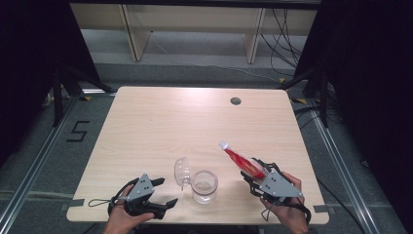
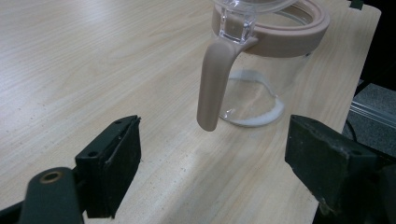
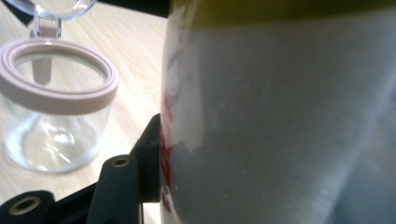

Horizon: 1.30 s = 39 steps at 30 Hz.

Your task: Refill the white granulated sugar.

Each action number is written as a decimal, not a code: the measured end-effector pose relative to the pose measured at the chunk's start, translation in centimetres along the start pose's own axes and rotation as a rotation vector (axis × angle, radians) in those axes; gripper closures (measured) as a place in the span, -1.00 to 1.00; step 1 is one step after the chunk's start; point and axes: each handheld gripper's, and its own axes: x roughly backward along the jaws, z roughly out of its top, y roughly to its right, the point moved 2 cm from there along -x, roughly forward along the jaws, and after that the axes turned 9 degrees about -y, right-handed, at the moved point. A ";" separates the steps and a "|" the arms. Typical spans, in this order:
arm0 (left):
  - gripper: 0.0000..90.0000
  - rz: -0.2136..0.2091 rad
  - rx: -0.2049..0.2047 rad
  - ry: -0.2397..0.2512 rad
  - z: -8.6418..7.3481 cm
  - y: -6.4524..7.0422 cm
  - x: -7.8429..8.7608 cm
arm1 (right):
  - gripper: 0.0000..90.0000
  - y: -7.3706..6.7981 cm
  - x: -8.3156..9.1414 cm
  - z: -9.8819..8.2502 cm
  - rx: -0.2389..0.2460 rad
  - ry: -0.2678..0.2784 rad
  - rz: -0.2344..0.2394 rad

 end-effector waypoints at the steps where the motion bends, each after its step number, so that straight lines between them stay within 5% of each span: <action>1: -0.60 0.002 -0.008 0.000 0.0 -0.1 0.0 | 0.06 -0.2 0.2 0.1 0.021 -0.012 -0.005; 3: -0.60 0.001 -0.033 0.000 0.1 -0.2 0.1 | 0.06 -0.5 0.6 0.3 0.064 -0.045 -0.022; 5: -0.60 -0.008 0.001 0.007 0.0 0.1 0.0 | 0.06 -0.9 0.9 0.6 0.131 -0.072 -0.042; 16: -0.61 -0.002 -0.008 -0.002 0.0 -0.1 -0.1 | 0.06 -2.2 1.6 1.3 0.381 -0.198 -0.145; 17: -0.61 -0.006 -0.002 0.004 0.0 0.0 -0.1 | 0.07 -2.4 1.5 1.3 0.432 -0.208 -0.150; 19: -0.61 -0.005 -0.035 0.007 0.1 -0.1 0.0 | 0.07 -2.3 1.4 1.4 0.481 -0.206 -0.156; 20: -0.61 -0.005 -0.035 0.007 0.1 -0.1 0.0 | 0.07 -2.6 1.6 1.4 0.467 -0.219 -0.153; 21: -0.61 -0.007 -0.003 0.006 0.0 0.1 -0.1 | 0.07 -2.5 1.5 1.5 0.502 -0.211 -0.160; 27: -0.61 -0.009 -0.003 0.008 0.0 0.1 -0.3 | 0.07 -2.7 1.4 1.5 0.556 -0.231 -0.167; 32: -0.61 -0.007 -0.047 0.005 0.1 -0.1 -0.2 | 0.07 -2.9 1.3 1.6 0.625 -0.269 -0.199; 39: -0.61 -0.004 -0.030 0.002 0.1 0.0 -0.3 | 0.08 -3.3 1.2 2.1 0.776 -0.301 -0.237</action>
